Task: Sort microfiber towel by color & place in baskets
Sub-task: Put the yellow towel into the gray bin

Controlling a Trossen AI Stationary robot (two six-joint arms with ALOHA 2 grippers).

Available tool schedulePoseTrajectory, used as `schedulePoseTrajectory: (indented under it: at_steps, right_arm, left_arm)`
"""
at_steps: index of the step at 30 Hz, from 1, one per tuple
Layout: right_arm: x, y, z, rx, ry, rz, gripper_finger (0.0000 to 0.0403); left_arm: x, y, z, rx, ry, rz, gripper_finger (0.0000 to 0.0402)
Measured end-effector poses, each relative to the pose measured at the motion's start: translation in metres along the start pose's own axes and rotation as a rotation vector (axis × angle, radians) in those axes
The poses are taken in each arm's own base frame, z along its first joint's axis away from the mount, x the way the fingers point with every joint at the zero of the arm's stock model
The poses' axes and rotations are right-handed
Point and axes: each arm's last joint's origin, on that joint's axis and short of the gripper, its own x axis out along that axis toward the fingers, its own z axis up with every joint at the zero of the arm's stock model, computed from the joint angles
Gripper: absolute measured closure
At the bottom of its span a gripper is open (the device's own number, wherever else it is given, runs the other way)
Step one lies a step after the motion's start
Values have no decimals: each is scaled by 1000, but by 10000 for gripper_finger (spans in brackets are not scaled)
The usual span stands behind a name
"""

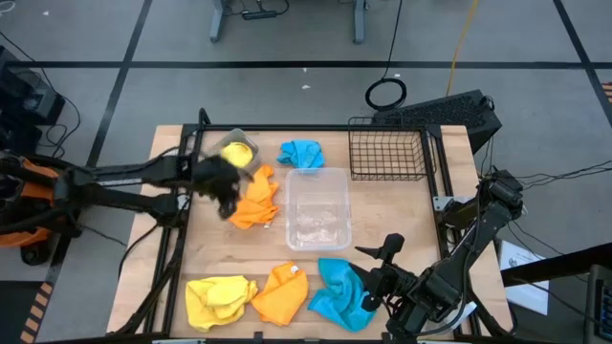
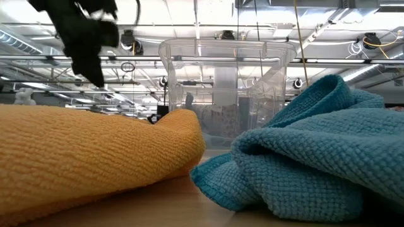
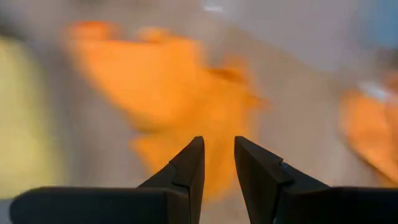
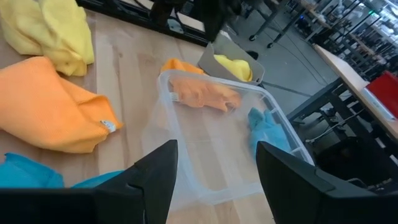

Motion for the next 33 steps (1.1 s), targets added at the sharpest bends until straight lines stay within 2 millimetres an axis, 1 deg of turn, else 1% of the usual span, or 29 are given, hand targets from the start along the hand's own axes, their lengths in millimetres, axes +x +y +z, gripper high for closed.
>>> schedulePoseTrajectory:
  at_steps: [3,6,11,15,19,21,24,27,30,33]
  right_arm:
    - [0,1,1,8,-2,3,193]
    - [0,1,1,8,-3,4,193]
    - [0,1,1,3,-3,4,193]
    - [0,1,1,-11,-3,5,193]
    - [0,1,1,-22,-4,5,193]
    - [0,1,1,-30,-4,5,193]
    - [0,1,1,-44,-4,5,193]
    - [0,1,1,-49,-4,6,193]
    - [0,1,1,-50,-4,6,193]
    - [0,1,1,-50,-4,6,193]
  left_arm:
    - [-8,-27,-14,57,13,-124,307]
    - [-11,-53,-30,97,61,-200,307]
    - [-9,-96,-55,149,84,-254,307]
    - [4,-125,-79,154,152,-246,307]
    - [26,-147,-101,142,244,-192,307]
    - [35,-159,-109,134,301,-199,307]
    - [38,-176,-110,146,313,-202,305]
    - [37,-190,-106,151,290,-211,288]
    - [31,-200,-100,138,266,-244,249]
    - [30,-204,-100,125,237,-229,193]
